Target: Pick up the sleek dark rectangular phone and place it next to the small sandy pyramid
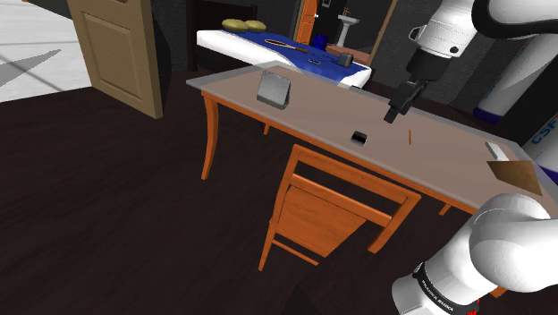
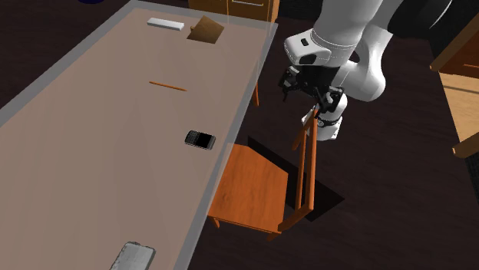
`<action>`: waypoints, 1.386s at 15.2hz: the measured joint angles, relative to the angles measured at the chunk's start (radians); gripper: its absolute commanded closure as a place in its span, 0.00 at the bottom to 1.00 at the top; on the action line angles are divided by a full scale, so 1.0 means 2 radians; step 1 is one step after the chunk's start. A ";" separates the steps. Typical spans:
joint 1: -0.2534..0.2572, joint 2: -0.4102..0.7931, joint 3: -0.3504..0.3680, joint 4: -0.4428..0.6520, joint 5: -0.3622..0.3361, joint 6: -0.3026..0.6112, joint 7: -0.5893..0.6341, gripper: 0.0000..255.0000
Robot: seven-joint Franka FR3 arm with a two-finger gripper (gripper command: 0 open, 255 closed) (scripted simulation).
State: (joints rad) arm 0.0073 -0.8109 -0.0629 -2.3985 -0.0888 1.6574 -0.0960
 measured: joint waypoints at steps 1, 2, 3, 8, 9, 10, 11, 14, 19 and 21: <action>0.000 0.000 0.000 0.000 0.000 0.000 0.000 0.00; -0.003 0.008 0.000 0.002 0.000 0.005 0.006 0.00; -0.008 0.023 -0.002 0.006 -0.001 0.015 0.015 0.00; -0.038 0.105 -0.006 0.023 -0.003 0.074 0.076 0.00; -0.044 0.119 -0.008 0.025 -0.004 0.085 0.089 0.00; -0.050 0.136 -0.011 0.027 -0.005 0.098 0.100 0.00; -0.056 0.153 -0.013 0.030 -0.006 0.111 0.112 0.00; -0.073 0.201 -0.020 0.045 -0.007 0.140 0.149 0.00; -0.100 0.283 -0.038 0.084 -0.006 0.177 0.204 0.00; -0.109 0.315 -0.044 0.101 -0.004 0.189 0.227 0.00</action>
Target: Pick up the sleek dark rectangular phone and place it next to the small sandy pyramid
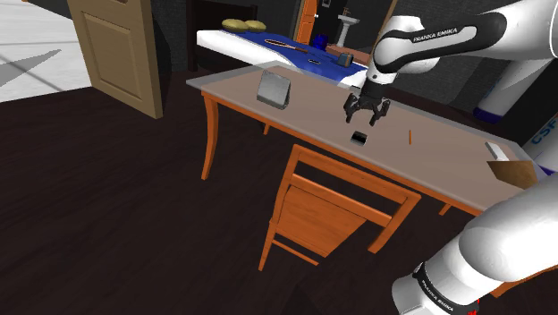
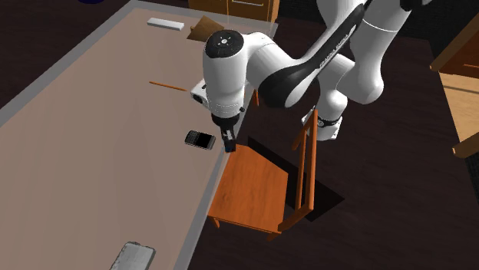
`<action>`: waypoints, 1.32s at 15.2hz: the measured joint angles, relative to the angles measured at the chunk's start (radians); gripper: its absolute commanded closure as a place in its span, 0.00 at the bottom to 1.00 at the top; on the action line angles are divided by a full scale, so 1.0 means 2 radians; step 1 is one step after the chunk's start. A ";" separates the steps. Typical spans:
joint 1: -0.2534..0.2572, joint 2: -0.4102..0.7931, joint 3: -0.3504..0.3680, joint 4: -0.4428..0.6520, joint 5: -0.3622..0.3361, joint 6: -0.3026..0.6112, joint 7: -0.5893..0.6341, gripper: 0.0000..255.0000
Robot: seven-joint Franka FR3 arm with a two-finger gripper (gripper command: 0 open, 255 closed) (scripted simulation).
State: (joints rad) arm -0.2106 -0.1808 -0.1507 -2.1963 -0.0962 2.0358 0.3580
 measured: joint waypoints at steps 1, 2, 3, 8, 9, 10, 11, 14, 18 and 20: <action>-0.004 0.014 -0.003 0.008 0.001 0.005 0.011 0.00; -0.009 0.033 -0.008 0.021 0.003 0.010 0.020 0.00; -0.015 0.043 -0.014 0.024 0.004 0.015 0.029 0.00; -0.039 0.116 -0.037 0.064 0.018 0.040 0.073 0.00; -0.043 0.127 -0.041 0.069 0.021 0.045 0.080 0.00; -0.045 0.135 -0.043 0.071 0.023 0.051 0.084 0.00; -0.046 0.141 -0.044 0.070 0.024 0.056 0.086 0.00; -0.048 0.153 -0.045 0.063 0.027 0.075 0.087 0.00; -0.049 0.163 -0.045 0.053 0.030 0.095 0.086 0.00; -0.049 0.165 -0.045 0.054 0.030 0.096 0.086 0.00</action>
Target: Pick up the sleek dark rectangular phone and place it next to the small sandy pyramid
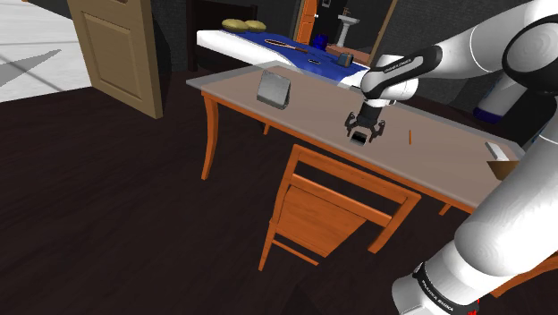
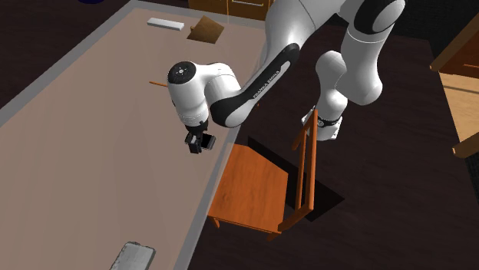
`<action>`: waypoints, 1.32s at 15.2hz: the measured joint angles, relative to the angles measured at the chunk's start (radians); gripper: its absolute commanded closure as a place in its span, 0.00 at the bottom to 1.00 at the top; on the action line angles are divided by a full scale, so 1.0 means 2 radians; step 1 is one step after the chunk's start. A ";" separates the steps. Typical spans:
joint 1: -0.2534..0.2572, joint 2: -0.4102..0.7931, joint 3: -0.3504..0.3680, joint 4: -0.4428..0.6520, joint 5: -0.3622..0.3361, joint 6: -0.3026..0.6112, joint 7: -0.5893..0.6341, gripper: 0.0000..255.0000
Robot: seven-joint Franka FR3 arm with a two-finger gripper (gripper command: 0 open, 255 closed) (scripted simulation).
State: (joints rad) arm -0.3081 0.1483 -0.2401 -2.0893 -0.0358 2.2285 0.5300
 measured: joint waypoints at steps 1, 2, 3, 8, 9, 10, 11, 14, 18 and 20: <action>0.000 0.000 0.000 0.000 0.000 0.000 0.000 0.00; 0.000 0.000 0.000 0.000 0.000 0.001 0.000 0.00; 0.000 0.000 0.000 0.000 0.000 0.001 0.000 0.00; 0.000 0.000 0.000 0.000 0.000 0.001 0.000 1.00; 0.000 0.000 0.000 0.000 0.000 0.001 0.000 1.00; 0.000 0.000 0.000 0.000 0.000 0.001 0.000 1.00; 0.000 0.000 0.000 0.000 0.000 0.002 0.000 1.00; 0.000 0.000 0.000 0.000 0.000 0.001 0.000 1.00; 0.001 -0.010 0.000 0.009 -0.002 -0.019 0.001 1.00; 0.001 -0.016 -0.001 0.017 -0.004 -0.032 0.001 1.00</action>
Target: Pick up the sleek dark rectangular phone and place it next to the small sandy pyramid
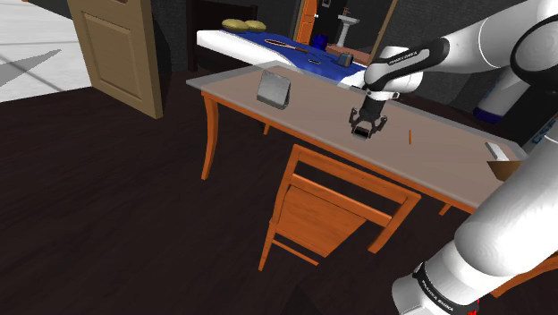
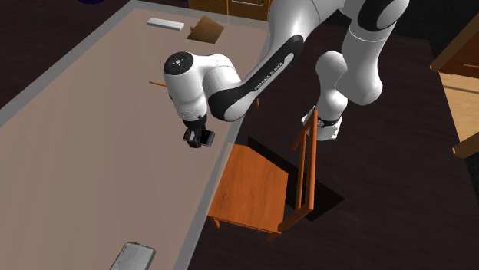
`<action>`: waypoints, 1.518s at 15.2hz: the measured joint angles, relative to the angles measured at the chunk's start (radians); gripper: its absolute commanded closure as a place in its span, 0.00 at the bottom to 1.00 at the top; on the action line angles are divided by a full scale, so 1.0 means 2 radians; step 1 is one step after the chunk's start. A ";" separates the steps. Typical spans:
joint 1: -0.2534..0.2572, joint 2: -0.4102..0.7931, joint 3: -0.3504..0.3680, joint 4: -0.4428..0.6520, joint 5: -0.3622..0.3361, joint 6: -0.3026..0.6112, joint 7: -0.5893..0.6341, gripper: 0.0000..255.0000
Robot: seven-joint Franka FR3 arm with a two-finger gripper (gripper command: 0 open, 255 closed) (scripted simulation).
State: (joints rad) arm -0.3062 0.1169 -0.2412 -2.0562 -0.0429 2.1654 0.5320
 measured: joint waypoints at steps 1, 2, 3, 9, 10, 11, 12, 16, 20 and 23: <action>0.000 -0.004 0.000 0.001 -0.001 -0.005 0.001 1.00; 0.000 -0.007 0.000 0.005 -0.002 -0.012 0.000 1.00; 0.001 -0.009 0.000 0.009 -0.002 -0.019 0.001 1.00; 0.001 -0.025 0.000 0.032 -0.005 -0.056 0.001 1.00; 0.001 -0.027 0.000 0.037 -0.005 -0.063 0.001 1.00; 0.002 -0.029 0.000 0.040 -0.006 -0.069 0.001 1.00; 0.002 -0.031 0.000 0.046 -0.006 -0.076 0.001 1.00; 0.002 -0.039 0.000 0.062 -0.008 -0.101 0.001 1.00; 0.003 -0.043 0.001 0.086 -0.008 -0.128 0.001 1.00; 0.003 -0.046 0.001 0.101 -0.009 -0.147 0.000 1.00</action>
State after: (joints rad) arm -0.3004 0.0243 -0.2399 -1.8534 -0.0604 1.8721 0.5315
